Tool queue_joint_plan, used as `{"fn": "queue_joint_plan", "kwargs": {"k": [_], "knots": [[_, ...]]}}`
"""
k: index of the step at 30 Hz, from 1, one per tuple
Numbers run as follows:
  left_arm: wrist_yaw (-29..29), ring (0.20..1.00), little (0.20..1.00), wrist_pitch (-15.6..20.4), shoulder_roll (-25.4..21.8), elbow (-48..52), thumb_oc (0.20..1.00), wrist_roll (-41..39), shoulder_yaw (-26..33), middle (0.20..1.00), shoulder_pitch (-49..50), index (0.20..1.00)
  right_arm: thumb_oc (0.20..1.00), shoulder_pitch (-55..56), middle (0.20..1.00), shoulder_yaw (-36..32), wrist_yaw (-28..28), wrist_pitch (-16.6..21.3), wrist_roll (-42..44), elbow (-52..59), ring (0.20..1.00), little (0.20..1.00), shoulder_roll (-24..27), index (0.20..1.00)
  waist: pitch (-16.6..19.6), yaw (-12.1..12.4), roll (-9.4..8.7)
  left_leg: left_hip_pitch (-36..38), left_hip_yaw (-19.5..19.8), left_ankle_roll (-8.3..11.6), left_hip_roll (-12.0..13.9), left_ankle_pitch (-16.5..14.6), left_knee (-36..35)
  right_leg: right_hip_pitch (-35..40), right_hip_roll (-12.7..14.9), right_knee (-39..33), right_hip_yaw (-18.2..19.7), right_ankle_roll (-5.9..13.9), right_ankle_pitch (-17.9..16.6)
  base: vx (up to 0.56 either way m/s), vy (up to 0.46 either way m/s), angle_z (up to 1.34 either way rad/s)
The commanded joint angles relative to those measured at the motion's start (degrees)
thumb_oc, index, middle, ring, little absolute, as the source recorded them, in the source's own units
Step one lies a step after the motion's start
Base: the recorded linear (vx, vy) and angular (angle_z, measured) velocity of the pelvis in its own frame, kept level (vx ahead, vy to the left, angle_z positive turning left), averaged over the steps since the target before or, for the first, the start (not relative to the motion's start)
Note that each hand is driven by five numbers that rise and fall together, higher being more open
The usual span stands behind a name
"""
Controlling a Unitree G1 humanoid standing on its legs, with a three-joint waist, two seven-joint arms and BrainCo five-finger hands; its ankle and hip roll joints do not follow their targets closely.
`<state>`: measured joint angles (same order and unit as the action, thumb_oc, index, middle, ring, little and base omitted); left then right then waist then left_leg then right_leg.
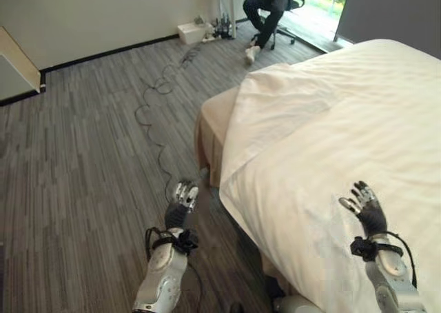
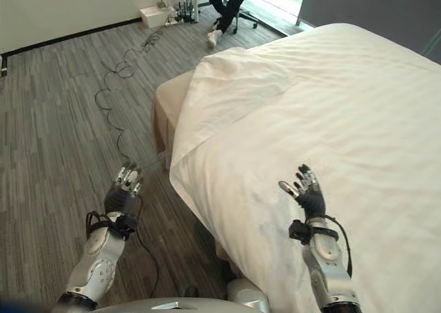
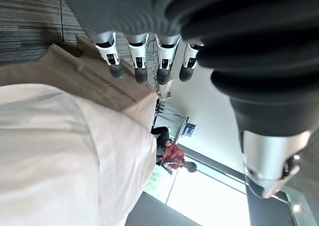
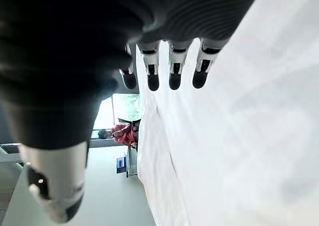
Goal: Making the bed.
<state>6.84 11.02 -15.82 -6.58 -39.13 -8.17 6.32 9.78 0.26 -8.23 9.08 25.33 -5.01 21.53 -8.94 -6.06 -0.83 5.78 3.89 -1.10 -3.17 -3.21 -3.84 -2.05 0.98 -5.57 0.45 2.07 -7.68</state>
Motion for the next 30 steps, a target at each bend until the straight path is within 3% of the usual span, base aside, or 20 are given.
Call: {"fn": "queue_joint_plan", "kwargs": {"k": [1, 2, 4, 6, 9, 11, 12, 14, 16, 18, 19, 20, 21, 23, 24, 25, 26, 27, 29, 30], "knots": [[0.5, 1.0, 1.0, 2.9, -1.4, 1.7, 1.0, 0.7, 1.5, 1.0, -2.6, 1.0, 1.0, -3.1, 1.0, -1.2, -0.1, 5.1, 1.3, 3.8, 1.0, 1.0, 1.1, 1.0, -3.5, 0.8, -2.18, -9.9, -10.1, 3.98, 6.1, 3.6, 12.4, 4.5, 2.7, 6.8, -5.8, 1.94, 12.1, -0.22, 0.043, 0.61], [0.6, 1.0, 1.0, 3.2, -0.9, 1.2, 1.0, -0.3, 1.3, 1.0, -3.5, 1.0, 1.0, -3.7, 1.0, -1.0, -0.9, 5.4, 1.4, 2.7, 1.0, 1.0, 1.4, 1.0, -4.4, 0.5, -2.64, -11.9, -12.1, 5.01, 8.9, 4.6, 14.7, 4.0, 4.0, 7.5, -6.9, 2.02, 12.2, -0.09, 0.081, 0.82], [0.9, 1.0, 1.0, 3.6, -0.5, 1.4, 1.0, -1.2, 1.7, 1.0, -3.5, 1.0, 1.0, -5.1, 1.0, -0.1, -0.9, 5.1, 1.7, 1.9, 1.0, 1.0, 1.7, 1.0, -4.5, 1.2, -2.66, -10.1, -11.7, 6.14, 12.5, 4.4, 14.2, 4.1, 5.4, 7.2, -8.0, 3.07, 11.5, -0.05, 0.152, 1.04], [0.7, 1.0, 1.0, 3.5, -0.5, 1.7, 1.0, -1.4, 1.8, 1.0, -2.6, 1.0, 1.0, -4.6, 1.0, -0.1, -0.8, 4.8, 1.3, 2.5, 1.0, 1.0, 1.9, 1.0, -4.0, 1.5, -2.37, -7.8, -11.4, 6.52, 14.3, 4.7, 12.3, 4.2, 5.9, 7.0, -7.8, 3.95, 11.0, 0.07, 0.224, 0.24], [1.5, 1.0, 1.0, 4.2, -1.1, 1.9, 1.0, -0.7, 2.4, 1.0, -3.0, 1.0, 1.0, -5.3, 1.0, -0.5, -1.7, 5.1, 0.7, 1.3, 1.0, 1.0, 2.7, 1.0, -3.4, 1.9, -0.7, -7.0, -7.4, 9.62, 21.7, 10.2, 6.2, 4.6, 9.4, 6.7, -6.9, 6.61, 11.2, 0.08, 0.372, 0.02], [1.5, 1.0, 1.0, 4.2, -1.1, 1.9, 1.0, -0.7, 2.4, 1.0, -3.0, 1.0, 1.0, -5.3, 1.0, -0.5, -1.7, 5.1, 0.7, 1.2, 1.0, 1.0, 2.7, 1.0, -3.5, 1.8, -0.66, -6.7, -7.4, 9.7, 21.7, 10.4, 5.9, 4.8, 9.4, 6.7, -7.0, 6.59, 11.3, 0.07, 0.331, 0.2], [1.2, 1.0, 1.0, 4.6, -1.8, 1.5, 1.0, -0.7, 2.3, 1.0, -4.2, 1.0, 1.0, -4.8, 1.0, -1.9, -2.6, 5.4, 1.4, 1.0, 1.0, 1.0, 3.2, 1.0, -2.7, 1.3, 1.07, -7.5, -7.3, 11.43, 23.8, 12.5, 4.4, 6.1, 13.4, 6.1, -7.5, 9.13, 10.8, 0.11, 0.506, 0.05], [1.2, 1.0, 1.0, 4.7, -2.0, 1.4, 1.0, -0.7, 2.0, 1.0, -4.6, 1.0, 1.0, -4.6, 1.0, -2.5, -2.9, 5.5, 1.9, 1.1, 1.0, 1.0, 3.1, 1.0, -2.5, 1.2, 1.34, -8.0, -6.9, 11.62, 23.3, 12.0, 5.2, 6.9, 14.7, 5.9, -7.7, 9.73, 10.2, 0.13, 0.503, 0.28], [0.3, 1.0, 1.0, 4.7, -2.4, 1.8, 1.0, -1.3, 0.9, 1.0, -5.2, 1.0, 1.0, -3.8, 1.0, -3.6, -3.1, 5.2, 1.9, 1.4, 1.0, 1.0, 2.5, 1.0, -1.4, 1.0, 1.28, -8.2, -7.6, 10.83, 20.6, 7.9, 6.6, 8.0, 18.3, 6.1, -8.0, 10.93, 8.7, 0.19, 0.542, 0.77], [-0.4, 1.0, 1.0, 4.1, -2.6, 0.9, 1.0, -1.2, -0.3, 1.0, -5.5, 1.0, 1.0, -3.2, 1.0, -4.0, -3.0, 4.4, -0.3, 1.2, 1.0, 1.0, 2.5, 1.0, -1.2, 0.7, 0.32, -8.1, -7.4, 8.92, 17.2, 4.5, 7.6, 7.0, 21.7, 9.6, -6.9, 10.91, 3.6, 0.19, 0.64, 0.29], [0.1, 1.0, 1.0, 3.7, -4.1, 0.7, 1.0, 0.4, -0.4, 1.0, -5.2, 1.0, 1.0, -4.3, 1.0, -2.5, -3.2, 4.2, -0.2, 1.6, 1.0, 1.0, 1.1, 1.0, -2.3, 1.0, 0.06, -7.5, -9.4, 6.04, 13.3, 2.5, 8.7, 2.2, 24.9, 15.9, -7.1, 8.77, -4.8, 0.08, 0.461, 0.07], [0.1, 1.0, 1.0, 3.7, -4.1, 0.7, 1.0, 0.4, -0.3, 1.0, -5.2, 1.0, 1.0, -4.3, 1.0, -2.5, -3.2, 4.2, -0.2, 1.7, 1.0, 1.0, 1.1, 1.0, -2.2, 1.1, -0.08, -7.6, -9.5, 5.97, 13.2, 2.4, 8.8, 1.9, 25.0, 16.1, -6.8, 8.83, -4.8, 0.03, 0.59, -0.09], [0.6, 1.0, 1.0, 3.7, -5.2, 1.1, 1.0, 1.7, -0.1, 1.0, -5.0, 1.0, 1.0, -4.3, 1.0, -0.8, -1.6, 4.5, 1.9, 2.1, 1.0, 1.0, -0.2, 1.0, -3.4, 0.7, 0.87, -7.0, -10.1, 4.76, 12.4, 2.6, 8.3, -0.8, 23.3, 21.9, -5.6, 7.71, -3.5, 0.02, 0.43, -0.26], [-1.4, 1.0, 1.0, 2.9, -6.2, -0.2, 1.0, 3.0, -0.9, 1.0, -5.5, 1.0, 1.0, -2.5, 1.0, 1.5, 2.2, 3.7, 1.8, 0.9, 1.0, 1.0, -0.3, 1.0, -3.8, -1.6, 1.89, -6.0, -7.5, 3.12, 10.1, 4.0, 5.6, -5.9, 8.6, 33.1, 4.8, 6.67, 4.0, 0.1, 0.64, -0.47], [-2.0, 1.0, 1.0, 2.8, -6.0, 0.2, 1.0, 3.9, -0.7, 1.0, -5.3, 1.0, 1.0, -1.1, 1.0, 3.6, 3.9, 3.3, 1.1, 1.6, 1.0, 1.0, 0.0, 1.0, -4.9, -2.0, 2.17, -4.6, -6.7, 1.8, 8.3, 4.1, 3.9, -8.4, 3.4, 38.4, 1.6, 6.56, 8.1, 0.09, 0.466, -0.2], [-2.0, 1.0, 1.0, 2.8, -6.0, 0.2, 1.0, 3.9, -0.6, 1.0, -5.3, 1.0, 1.0, -1.1, 1.0, 3.6, 3.9, 3.3, 1.1, 1.6, 1.0, 1.0, 0.0, 1.0, -4.8, -2.1, 2.13, -4.7, -6.6, 1.83, 8.3, 4.2, 3.9, -8.6, 3.4, 38.6, 1.5, 6.51, 8.2, 0.06, 0.442, 0.28], [-0.9, 1.0, 1.0, 3.0, -5.3, 0.0, 1.0, 4.7, -0.3, 1.0, -4.9, 1.0, 1.0, -0.6, 1.0, 5.2, 5.2, 3.6, 3.4, 2.5, 1.0, 1.0, -1.3, 1.0, -5.1, -1.5, 2.25, -4.3, -8.2, 1.29, 7.5, 3.9, 3.5, -8.8, 4.6, 37.5, -4.2, 4.27, 10.1, 0.11, 0.241, 0.62], [-1.1, 1.0, 1.0, 2.7, -4.6, -0.4, 1.0, 4.7, -0.1, 1.0, -4.1, 1.0, 1.0, 0.3, 1.0, 6.7, 6.9, 2.6, 3.3, 1.9, 1.0, 1.0, -1.1, 1.0, -4.4, -2.0, 1.67, -3.3, -7.5, 1.19, 6.3, 3.4, 2.9, -8.3, 1.2, 32.4, -5.2, 3.42, 13.9, 0.17, 0.25, 0.42], [-1.5, 1.0, 1.0, 2.8, -4.3, -0.2, 1.0, 4.0, -0.2, 1.0, -3.6, 1.0, 1.0, 0.6, 1.0, 7.2, 7.5, 2.2, 3.6, 2.0, 1.0, 1.0, -0.8, 1.0, -4.0, -1.9, 0.93, -2.8, -7.3, 1.25, 5.4, 3.1, 2.7, -6.4, -0.5, 26.8, -4.4, 3.33, 13.7, 0.15, 0.047, 0.13], [-1.6, 1.0, 1.0, 2.9, -4.0, -0.6, 1.0, 3.6, -0.3, 1.0, -2.9, 1.0, 1.0, 1.0, 1.0, 8.4, 8.3, 1.9, 4.2, 1.7, 1.0, 1.0, -0.3, 1.0, -3.0, -0.9, -0.85, -3.9, -6.9, 1.27, 3.4, 2.9, 3.0, -2.6, -0.4, 14.7, -3.4, 2.33, 13.0, 0.1, -0.004, 0.12]]}}
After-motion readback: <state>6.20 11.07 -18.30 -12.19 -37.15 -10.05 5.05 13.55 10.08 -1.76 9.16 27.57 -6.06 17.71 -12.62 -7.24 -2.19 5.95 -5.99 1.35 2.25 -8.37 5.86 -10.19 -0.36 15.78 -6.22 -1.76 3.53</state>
